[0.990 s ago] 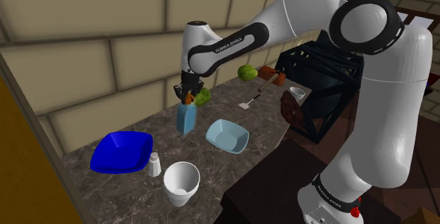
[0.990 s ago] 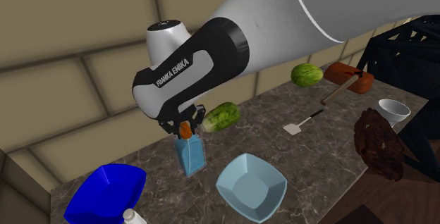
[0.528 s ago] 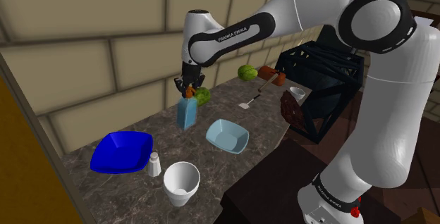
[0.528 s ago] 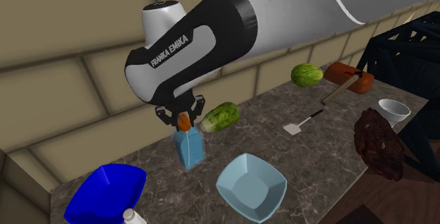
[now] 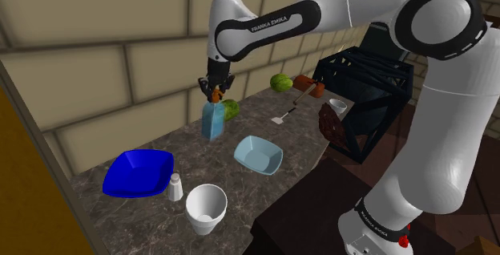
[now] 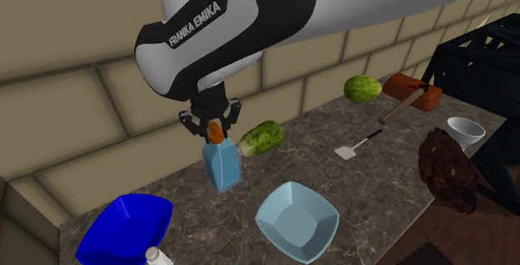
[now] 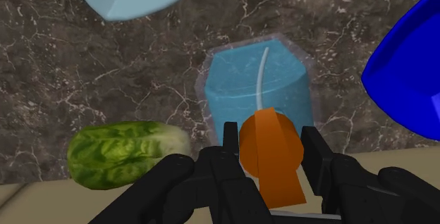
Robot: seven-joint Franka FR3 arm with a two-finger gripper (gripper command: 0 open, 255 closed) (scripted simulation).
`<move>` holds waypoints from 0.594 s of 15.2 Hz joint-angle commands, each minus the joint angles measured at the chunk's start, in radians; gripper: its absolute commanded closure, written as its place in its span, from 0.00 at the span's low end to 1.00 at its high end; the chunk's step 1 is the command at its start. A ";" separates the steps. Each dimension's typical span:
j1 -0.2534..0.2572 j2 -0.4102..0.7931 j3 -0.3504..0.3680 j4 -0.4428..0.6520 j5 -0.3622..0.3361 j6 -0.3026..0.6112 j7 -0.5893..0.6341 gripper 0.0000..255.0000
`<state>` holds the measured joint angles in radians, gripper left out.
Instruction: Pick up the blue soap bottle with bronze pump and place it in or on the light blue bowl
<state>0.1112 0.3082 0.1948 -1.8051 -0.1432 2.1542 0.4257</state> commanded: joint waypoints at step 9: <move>-0.071 -0.266 -0.022 -0.235 0.068 -0.018 -0.122 1.00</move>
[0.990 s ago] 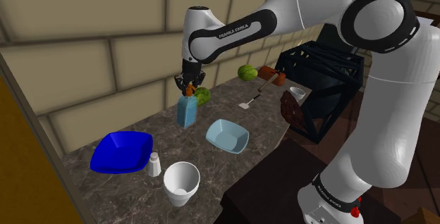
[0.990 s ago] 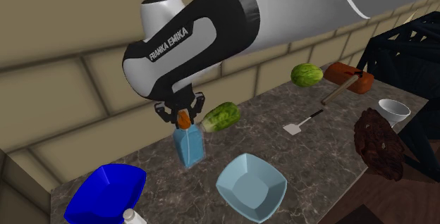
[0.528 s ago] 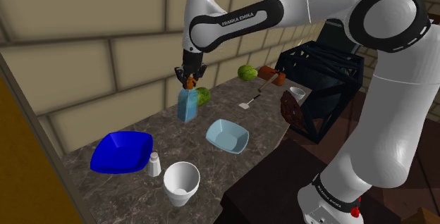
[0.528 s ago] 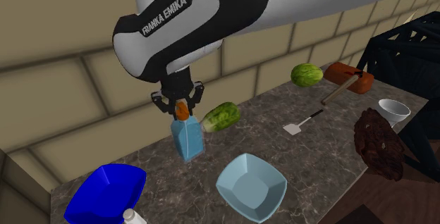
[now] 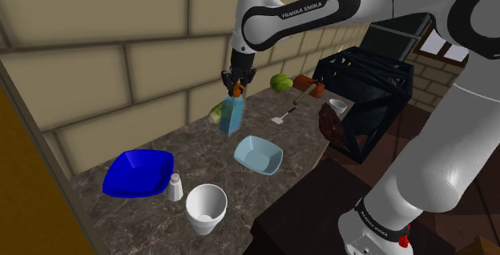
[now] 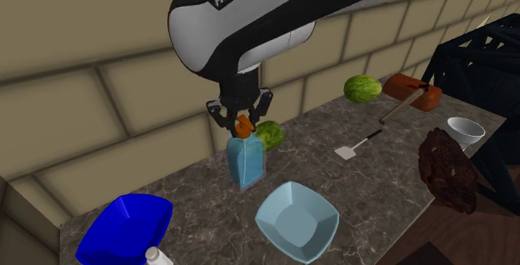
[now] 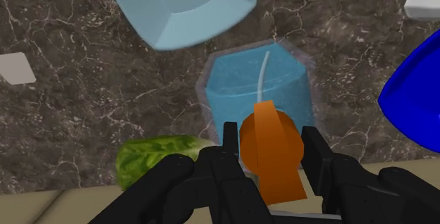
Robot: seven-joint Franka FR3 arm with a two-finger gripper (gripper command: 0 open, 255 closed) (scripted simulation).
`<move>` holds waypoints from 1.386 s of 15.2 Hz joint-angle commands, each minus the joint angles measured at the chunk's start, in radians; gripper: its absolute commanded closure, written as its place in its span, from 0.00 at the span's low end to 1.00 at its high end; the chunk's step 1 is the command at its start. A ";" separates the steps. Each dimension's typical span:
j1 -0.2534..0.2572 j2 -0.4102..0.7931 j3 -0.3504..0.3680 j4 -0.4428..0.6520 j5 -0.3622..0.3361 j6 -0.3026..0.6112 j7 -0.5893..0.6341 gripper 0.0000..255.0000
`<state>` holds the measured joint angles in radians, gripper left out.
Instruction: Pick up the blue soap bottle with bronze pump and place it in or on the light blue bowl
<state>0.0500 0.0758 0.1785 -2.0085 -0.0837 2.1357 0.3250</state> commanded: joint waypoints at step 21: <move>-0.085 -0.363 -0.115 -0.400 0.051 0.051 -0.226 1.00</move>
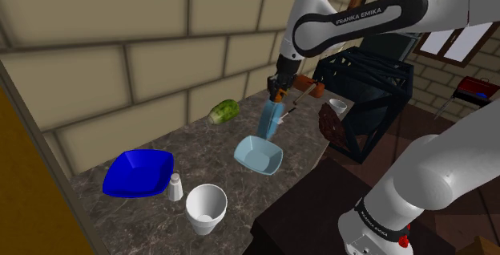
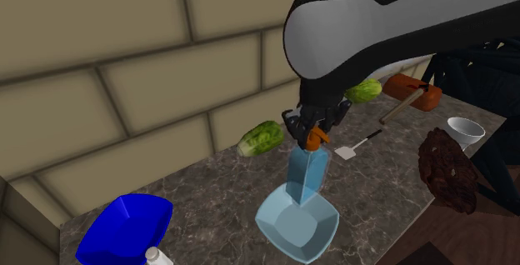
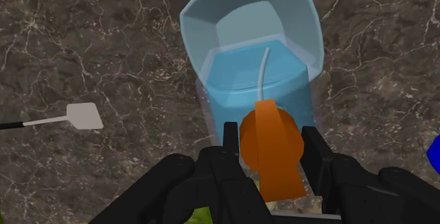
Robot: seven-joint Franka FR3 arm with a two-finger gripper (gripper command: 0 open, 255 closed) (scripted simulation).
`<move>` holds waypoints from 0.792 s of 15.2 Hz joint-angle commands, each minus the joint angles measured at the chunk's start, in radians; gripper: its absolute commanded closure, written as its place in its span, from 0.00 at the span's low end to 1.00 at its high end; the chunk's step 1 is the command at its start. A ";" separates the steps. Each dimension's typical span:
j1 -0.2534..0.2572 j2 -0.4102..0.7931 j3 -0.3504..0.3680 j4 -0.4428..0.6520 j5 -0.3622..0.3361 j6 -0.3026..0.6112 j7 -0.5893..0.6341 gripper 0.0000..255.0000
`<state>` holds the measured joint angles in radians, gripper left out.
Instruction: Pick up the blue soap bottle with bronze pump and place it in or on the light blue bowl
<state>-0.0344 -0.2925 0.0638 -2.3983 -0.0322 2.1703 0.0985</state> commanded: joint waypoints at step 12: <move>-0.004 0.094 0.003 -0.099 -0.013 0.193 0.014 1.00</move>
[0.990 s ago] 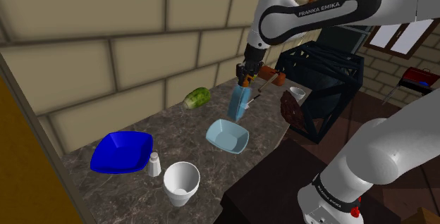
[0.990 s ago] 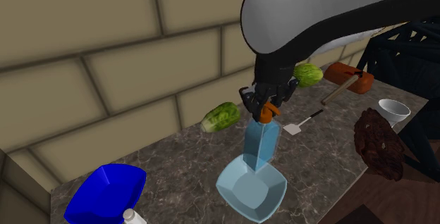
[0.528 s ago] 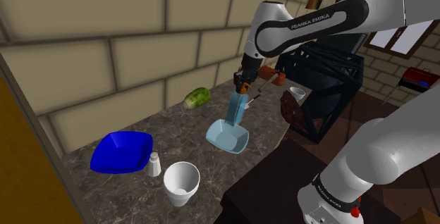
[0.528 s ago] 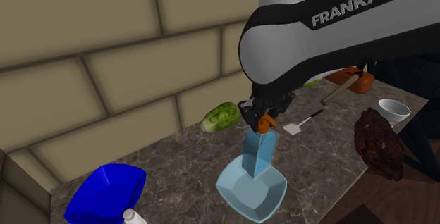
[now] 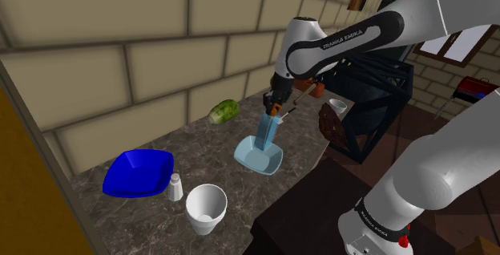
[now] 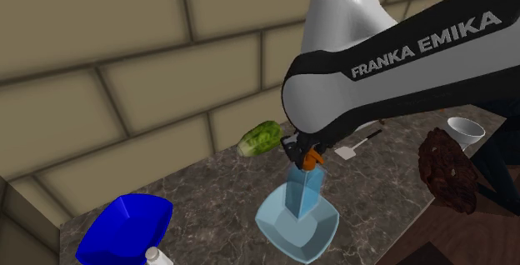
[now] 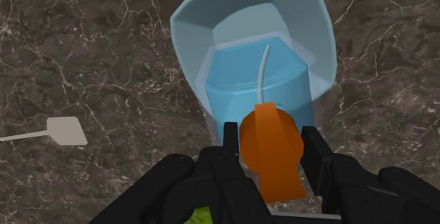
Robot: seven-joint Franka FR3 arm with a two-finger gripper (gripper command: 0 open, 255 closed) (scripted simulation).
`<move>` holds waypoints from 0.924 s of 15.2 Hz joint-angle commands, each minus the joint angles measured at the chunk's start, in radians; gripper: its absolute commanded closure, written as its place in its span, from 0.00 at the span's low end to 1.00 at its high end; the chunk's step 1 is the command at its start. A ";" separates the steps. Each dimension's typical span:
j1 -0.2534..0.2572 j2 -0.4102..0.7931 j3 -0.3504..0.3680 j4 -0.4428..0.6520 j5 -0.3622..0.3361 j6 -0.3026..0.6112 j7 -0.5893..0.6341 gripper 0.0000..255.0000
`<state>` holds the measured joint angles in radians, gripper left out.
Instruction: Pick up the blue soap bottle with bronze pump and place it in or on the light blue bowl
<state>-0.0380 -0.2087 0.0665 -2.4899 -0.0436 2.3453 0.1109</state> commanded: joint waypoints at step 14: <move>-0.004 0.082 0.003 -0.045 -0.015 0.128 0.015 1.00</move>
<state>-0.0417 -0.1263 0.0692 -2.5352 -0.0583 2.4729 0.1257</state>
